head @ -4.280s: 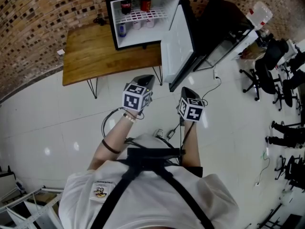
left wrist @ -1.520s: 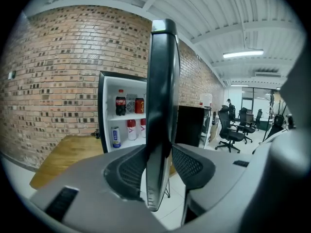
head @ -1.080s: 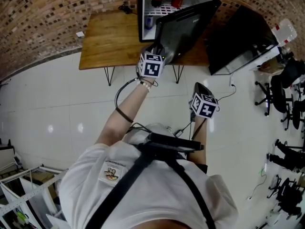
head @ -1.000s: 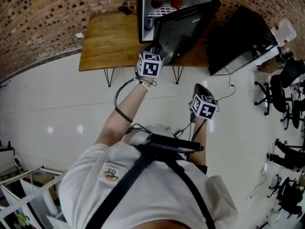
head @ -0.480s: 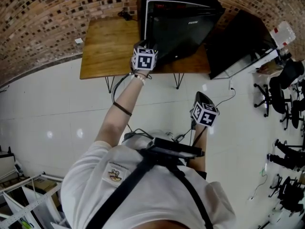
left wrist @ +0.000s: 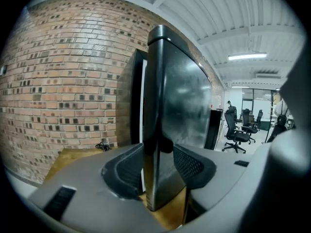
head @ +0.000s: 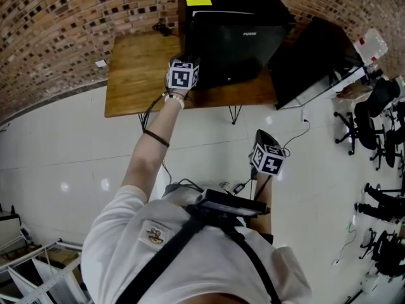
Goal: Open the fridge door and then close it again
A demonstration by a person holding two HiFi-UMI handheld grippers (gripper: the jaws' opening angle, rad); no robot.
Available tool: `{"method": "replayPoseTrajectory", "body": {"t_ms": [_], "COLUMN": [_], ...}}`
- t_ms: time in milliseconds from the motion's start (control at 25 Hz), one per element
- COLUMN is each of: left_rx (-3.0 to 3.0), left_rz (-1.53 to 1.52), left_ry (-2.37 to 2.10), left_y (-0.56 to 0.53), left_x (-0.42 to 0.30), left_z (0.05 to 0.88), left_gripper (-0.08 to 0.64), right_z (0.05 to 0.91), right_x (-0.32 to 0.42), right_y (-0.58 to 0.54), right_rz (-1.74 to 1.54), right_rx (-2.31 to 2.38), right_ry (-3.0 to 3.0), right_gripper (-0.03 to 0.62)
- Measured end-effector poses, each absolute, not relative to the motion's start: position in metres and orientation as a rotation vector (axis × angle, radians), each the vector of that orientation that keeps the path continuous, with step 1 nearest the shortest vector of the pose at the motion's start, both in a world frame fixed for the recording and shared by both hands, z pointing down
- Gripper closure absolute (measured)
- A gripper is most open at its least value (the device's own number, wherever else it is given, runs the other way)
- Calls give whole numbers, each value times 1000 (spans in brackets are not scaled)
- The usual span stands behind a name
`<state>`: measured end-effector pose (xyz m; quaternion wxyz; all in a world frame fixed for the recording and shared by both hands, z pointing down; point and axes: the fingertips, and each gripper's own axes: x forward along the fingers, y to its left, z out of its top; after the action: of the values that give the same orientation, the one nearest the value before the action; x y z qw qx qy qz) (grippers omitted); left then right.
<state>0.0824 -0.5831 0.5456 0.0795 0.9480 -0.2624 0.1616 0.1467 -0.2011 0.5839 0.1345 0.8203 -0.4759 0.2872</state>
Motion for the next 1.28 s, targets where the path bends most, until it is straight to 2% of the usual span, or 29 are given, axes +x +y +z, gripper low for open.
{"method": "replayPoseTrajectory", "body": {"t_ms": [800, 1160, 1240, 1280], "left_rx": [2860, 2812, 2809, 2803], "left_rz": [541, 424, 387, 368], "left_ry": [-723, -818, -829, -826], "left_y": [-616, -568, -544, -531], "left_x": [103, 61, 50, 44], "left_z": [540, 533, 528, 525], "left_gripper": [382, 382, 463, 481], "right_z": [581, 566, 563, 561], "right_x": [152, 163, 164, 163], "right_y": [-203, -234, -242, -246], "right_rz": [848, 775, 767, 765], "right_rx": [2375, 2305, 2307, 2312], "right_ry": [-1392, -1520, -1570, -1599], "right_gripper": [574, 574, 574, 574]}}
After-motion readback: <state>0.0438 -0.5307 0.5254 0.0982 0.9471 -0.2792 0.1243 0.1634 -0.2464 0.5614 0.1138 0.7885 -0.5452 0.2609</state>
